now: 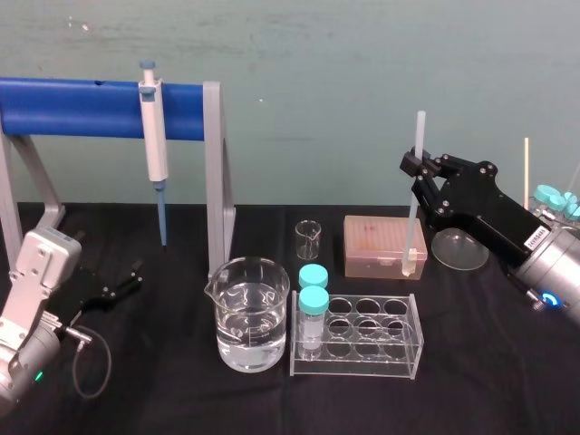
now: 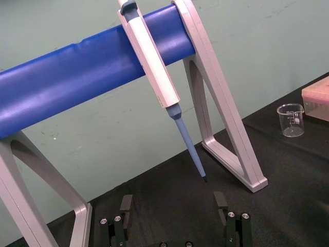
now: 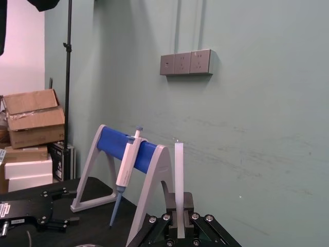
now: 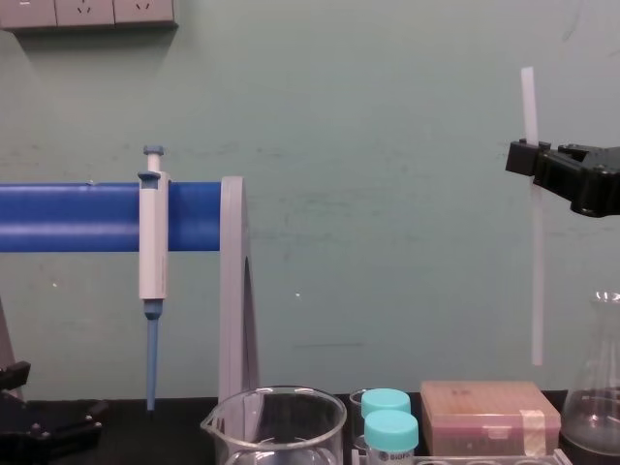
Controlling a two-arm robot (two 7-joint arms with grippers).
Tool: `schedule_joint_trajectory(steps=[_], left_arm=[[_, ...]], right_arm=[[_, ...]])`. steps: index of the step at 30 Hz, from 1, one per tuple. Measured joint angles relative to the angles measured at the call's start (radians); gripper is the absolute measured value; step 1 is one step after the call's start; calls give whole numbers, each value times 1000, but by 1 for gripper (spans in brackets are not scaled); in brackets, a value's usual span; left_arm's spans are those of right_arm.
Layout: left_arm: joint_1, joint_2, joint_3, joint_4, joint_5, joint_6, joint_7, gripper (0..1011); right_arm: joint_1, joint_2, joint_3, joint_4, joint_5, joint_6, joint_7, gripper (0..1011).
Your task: Pick up the stirring rod with one hand, then place it down.
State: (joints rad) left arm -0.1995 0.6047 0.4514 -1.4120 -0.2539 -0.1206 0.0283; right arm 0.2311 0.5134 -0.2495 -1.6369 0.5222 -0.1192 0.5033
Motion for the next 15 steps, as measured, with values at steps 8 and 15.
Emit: schedule_joint_trajectory(steps=[8, 15], left_arm=[[0, 0, 0, 0, 0, 0, 0, 1000], [0, 0, 0, 0, 0, 0, 0, 1000]], right_arm=[[6, -3, -2, 7, -1, 0, 0, 66], [13, -7, -5, 16, -2, 0, 1, 66]])
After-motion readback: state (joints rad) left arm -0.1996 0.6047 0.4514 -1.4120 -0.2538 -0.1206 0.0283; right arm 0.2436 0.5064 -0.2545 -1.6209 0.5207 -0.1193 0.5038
